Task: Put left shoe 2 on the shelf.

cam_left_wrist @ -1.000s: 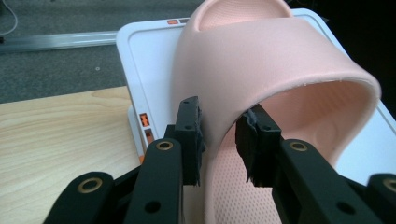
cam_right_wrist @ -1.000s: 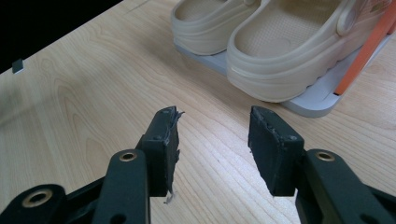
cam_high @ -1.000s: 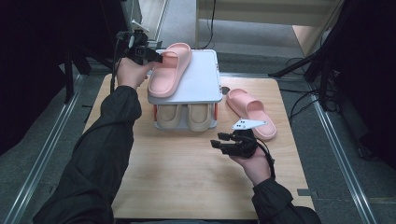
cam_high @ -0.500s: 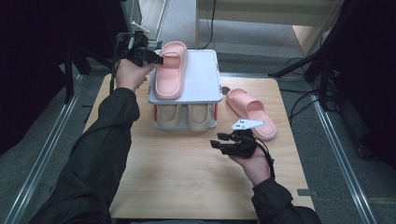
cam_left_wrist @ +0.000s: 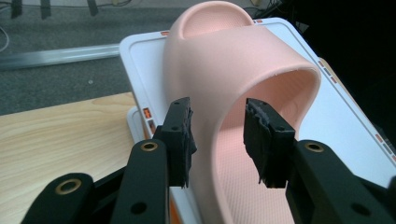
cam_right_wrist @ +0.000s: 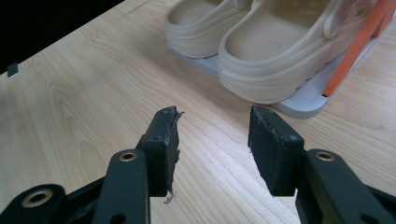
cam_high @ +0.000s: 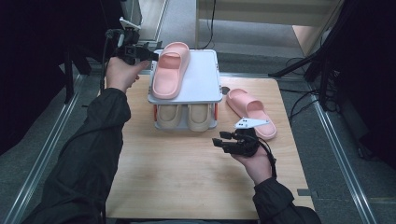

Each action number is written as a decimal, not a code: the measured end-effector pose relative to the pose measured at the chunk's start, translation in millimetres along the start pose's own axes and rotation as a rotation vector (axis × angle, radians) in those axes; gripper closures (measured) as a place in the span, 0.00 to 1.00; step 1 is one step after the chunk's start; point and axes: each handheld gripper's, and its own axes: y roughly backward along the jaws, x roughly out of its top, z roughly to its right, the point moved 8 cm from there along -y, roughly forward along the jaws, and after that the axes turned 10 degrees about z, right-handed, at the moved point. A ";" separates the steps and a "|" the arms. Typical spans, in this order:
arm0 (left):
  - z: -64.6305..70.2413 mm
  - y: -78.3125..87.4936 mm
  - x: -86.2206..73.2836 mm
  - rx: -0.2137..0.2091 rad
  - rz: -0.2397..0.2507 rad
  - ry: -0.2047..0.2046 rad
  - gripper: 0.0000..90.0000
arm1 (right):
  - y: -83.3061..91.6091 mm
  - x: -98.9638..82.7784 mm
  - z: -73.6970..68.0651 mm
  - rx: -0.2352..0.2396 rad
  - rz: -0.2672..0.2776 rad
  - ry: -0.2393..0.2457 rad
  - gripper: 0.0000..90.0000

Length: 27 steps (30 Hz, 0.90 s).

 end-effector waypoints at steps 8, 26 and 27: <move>-12.3 22.4 -11.0 -0.003 0.020 0.000 0.64 | 3.6 1.5 5.9 -0.012 -0.004 0.009 0.58; -41.5 37.3 -69.0 -0.022 0.005 0.044 0.59 | 3.8 3.6 23.4 -0.045 -0.004 0.010 0.58; -43.1 38.2 -71.4 -0.018 0.003 0.039 0.59 | 3.9 3.5 24.7 -0.049 -0.005 0.013 0.58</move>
